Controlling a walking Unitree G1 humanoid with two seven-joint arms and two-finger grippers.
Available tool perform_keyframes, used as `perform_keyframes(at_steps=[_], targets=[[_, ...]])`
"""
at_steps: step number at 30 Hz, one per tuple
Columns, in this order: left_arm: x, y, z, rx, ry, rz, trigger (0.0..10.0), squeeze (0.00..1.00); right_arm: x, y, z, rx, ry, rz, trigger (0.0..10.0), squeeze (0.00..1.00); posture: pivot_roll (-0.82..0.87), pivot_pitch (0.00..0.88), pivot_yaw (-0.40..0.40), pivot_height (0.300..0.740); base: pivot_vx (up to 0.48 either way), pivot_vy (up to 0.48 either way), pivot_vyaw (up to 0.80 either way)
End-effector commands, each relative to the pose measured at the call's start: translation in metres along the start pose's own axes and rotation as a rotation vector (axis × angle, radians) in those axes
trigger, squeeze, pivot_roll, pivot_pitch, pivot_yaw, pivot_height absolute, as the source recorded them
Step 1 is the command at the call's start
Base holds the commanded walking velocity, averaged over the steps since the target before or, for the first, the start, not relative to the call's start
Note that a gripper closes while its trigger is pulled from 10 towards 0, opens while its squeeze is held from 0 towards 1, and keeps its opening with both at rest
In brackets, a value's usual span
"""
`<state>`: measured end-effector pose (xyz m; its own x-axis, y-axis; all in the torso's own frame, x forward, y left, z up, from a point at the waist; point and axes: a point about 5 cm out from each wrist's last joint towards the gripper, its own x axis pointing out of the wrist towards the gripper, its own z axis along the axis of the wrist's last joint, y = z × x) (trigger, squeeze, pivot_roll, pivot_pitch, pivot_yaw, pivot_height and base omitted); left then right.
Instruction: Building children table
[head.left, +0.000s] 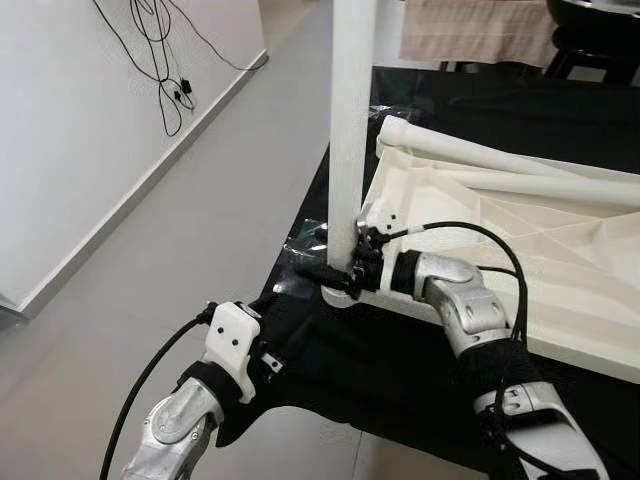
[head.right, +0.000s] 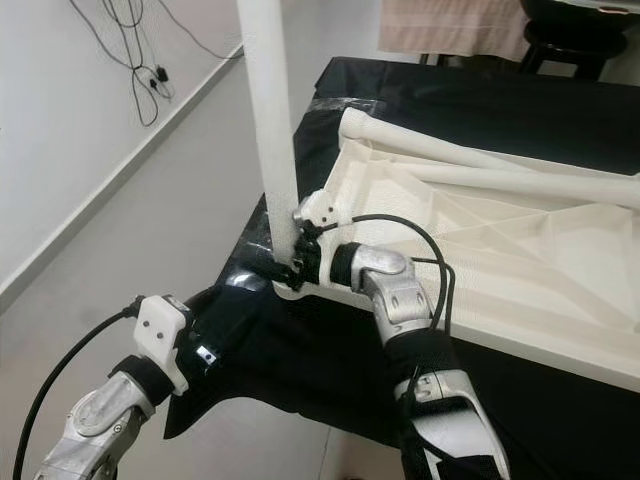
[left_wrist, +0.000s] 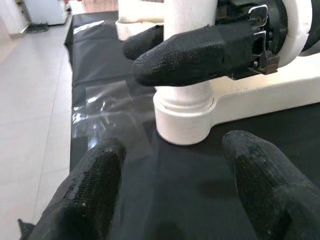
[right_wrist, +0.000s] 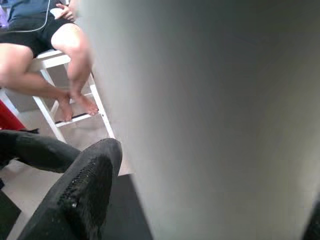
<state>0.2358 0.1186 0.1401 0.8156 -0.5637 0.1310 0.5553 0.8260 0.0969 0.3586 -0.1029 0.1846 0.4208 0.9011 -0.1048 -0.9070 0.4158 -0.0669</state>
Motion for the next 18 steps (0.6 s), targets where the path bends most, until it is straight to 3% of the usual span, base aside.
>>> perform_keyframes(at_steps=[1, 5, 6, 7, 11, 18], targets=[[-0.003, -0.001, -0.001, 0.004, 0.011, 0.001, 10.0, 0.0, 0.008, -0.002, -0.003, -0.021, 0.043, 0.009, 8.7, 0.0, 0.07, 0.186, 0.007, 0.74, 0.0, 0.0, 0.0], [-0.004, -0.002, -0.001, 0.003, 0.011, -0.001, 10.0, 0.0, 0.008, -0.007, -0.001, -0.01, 0.041, 0.018, 8.7, 0.0, 0.07, 0.186, 0.007, 0.74, 0.0, 0.0, 0.0], [-0.004, -0.003, -0.001, 0.002, 0.011, -0.001, 10.0, 0.0, 0.008, -0.008, 0.0, -0.008, 0.037, 0.02, 2.8, 0.0, 0.07, 0.19, 0.007, 0.74, 0.0, 0.0, 0.0], [-0.005, -0.003, 0.0, 0.0, 0.011, -0.002, 10.0, 0.0, 0.007, -0.01, 0.003, 0.008, 0.015, 0.012, 0.0, 0.0, 0.07, 0.197, 0.007, 0.74, 0.0, 0.0, 0.0], [-0.005, -0.005, 0.001, -0.003, 0.01, -0.003, 10.0, 0.0, 0.004, -0.015, 0.004, 0.023, -0.013, -0.008, 0.0, 0.0, 0.06, 0.202, 0.007, 0.74, 0.0, 0.0, 0.0], [-0.004, -0.003, 0.001, -0.007, 0.006, -0.002, 10.0, 0.0, -0.019, -0.011, -0.01, -0.017, -0.032, -0.085, 0.0, 0.0, 0.04, 0.217, 0.012, 0.74, 0.0, 0.0, 0.0]])
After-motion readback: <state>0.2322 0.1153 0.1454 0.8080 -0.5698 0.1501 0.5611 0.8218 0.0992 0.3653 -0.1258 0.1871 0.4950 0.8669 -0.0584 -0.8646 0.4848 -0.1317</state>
